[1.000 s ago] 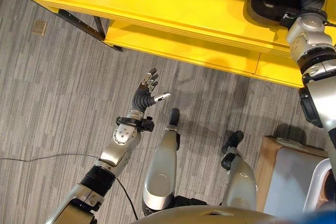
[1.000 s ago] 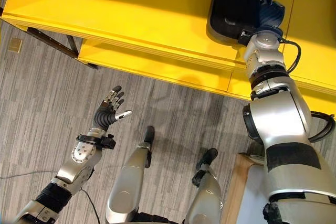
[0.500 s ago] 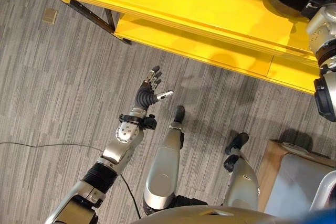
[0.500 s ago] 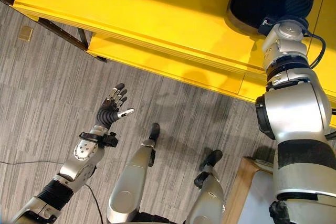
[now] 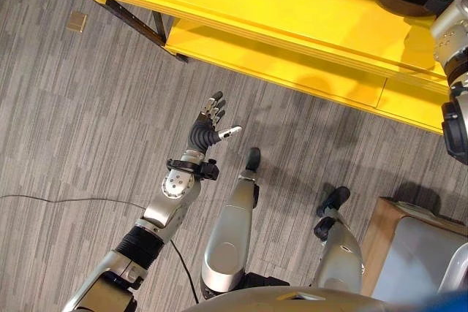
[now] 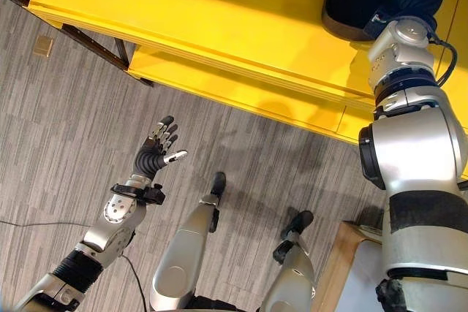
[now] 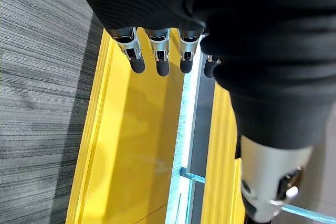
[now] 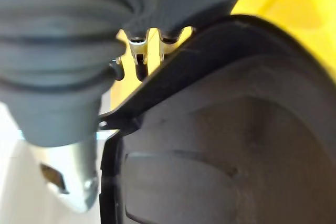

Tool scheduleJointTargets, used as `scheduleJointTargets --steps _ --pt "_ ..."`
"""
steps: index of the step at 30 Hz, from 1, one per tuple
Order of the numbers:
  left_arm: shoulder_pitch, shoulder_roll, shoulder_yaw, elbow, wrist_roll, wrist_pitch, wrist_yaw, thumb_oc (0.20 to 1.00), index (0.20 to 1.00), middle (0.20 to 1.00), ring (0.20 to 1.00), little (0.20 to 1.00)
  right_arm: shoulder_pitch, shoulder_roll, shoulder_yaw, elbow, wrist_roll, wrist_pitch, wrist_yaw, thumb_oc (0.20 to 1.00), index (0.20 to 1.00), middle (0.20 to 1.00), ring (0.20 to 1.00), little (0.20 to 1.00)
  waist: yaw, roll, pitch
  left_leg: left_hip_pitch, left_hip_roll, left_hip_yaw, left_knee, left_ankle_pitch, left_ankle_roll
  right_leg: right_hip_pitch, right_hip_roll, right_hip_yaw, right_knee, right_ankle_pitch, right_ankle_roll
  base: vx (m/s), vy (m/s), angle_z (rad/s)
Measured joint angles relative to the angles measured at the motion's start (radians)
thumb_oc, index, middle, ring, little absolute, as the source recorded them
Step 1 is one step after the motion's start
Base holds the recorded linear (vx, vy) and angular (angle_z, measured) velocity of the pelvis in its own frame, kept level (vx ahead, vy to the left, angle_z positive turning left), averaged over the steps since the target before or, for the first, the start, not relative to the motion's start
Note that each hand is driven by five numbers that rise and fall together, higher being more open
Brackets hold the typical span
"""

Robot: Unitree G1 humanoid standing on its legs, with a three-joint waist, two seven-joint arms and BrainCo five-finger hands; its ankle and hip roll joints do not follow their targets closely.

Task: Move parts from the plastic box to the shelf.

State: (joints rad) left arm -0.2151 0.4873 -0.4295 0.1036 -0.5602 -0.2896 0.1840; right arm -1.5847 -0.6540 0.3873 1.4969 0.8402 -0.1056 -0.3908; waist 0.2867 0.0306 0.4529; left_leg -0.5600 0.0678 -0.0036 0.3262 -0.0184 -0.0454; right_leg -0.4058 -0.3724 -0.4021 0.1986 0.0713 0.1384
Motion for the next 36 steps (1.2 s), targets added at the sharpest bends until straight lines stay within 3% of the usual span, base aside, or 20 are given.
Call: scheduleJointTargets --steps 18,26,34,36 --pt "-0.003 0.042 -0.002 0.0 -0.018 0.0 -0.014 1.0 1.0 1.0 1.0 1.0 -0.023 -0.027 0.005 -0.008 -0.001 0.0 -0.008 1.0 1.0 1.0 1.0 1.0 -0.032 -0.002 -0.001 0.051 0.007 0.0 0.013 0.001 0.002 0.063 0.011 0.003 -0.014 0.013 -0.002 -0.02 -0.003 -0.01" --pt "-0.003 0.055 0.0 0.0 -0.019 0.002 -0.033 1.0 1.0 1.0 1.0 1.0 -0.023 0.009 0.005 -0.066 -0.001 0.0 -0.007 1.0 1.0 1.0 1.0 1.0 -0.062 -0.024 -0.014 0.08 0.02 0.019 0.013 0.0 0.003 0.106 0.034 0.011 -0.081 0.055 -0.007 -0.03 -0.001 -0.07" --pt "0.012 0.111 0.019 0.0 -0.019 0.011 -0.057 1.0 1.0 1.0 1.0 1.0 0.03 0.134 0.047 -0.294 -0.001 -0.04 0.015 1.0 1.0 1.0 1.0 1.0 -0.13 -0.096 -0.065 0.124 0.045 0.065 0.007 -0.011 -0.007 0.147 0.068 0.041 -0.168 0.099 -0.018 -0.03 0.015 -0.21" --pt "0.04 0.119 0.039 0.001 -0.02 0.018 -0.066 1.0 1.0 1.0 1.0 1.0 0.139 0.182 0.044 -0.453 -0.002 -0.05 0.016 1.0 1.0 1.0 1.0 1.0 -0.152 -0.134 -0.105 0.14 0.056 0.095 0.009 -0.023 -0.013 0.156 0.085 0.07 -0.204 0.111 -0.029 0.01 -0.004 -0.35"
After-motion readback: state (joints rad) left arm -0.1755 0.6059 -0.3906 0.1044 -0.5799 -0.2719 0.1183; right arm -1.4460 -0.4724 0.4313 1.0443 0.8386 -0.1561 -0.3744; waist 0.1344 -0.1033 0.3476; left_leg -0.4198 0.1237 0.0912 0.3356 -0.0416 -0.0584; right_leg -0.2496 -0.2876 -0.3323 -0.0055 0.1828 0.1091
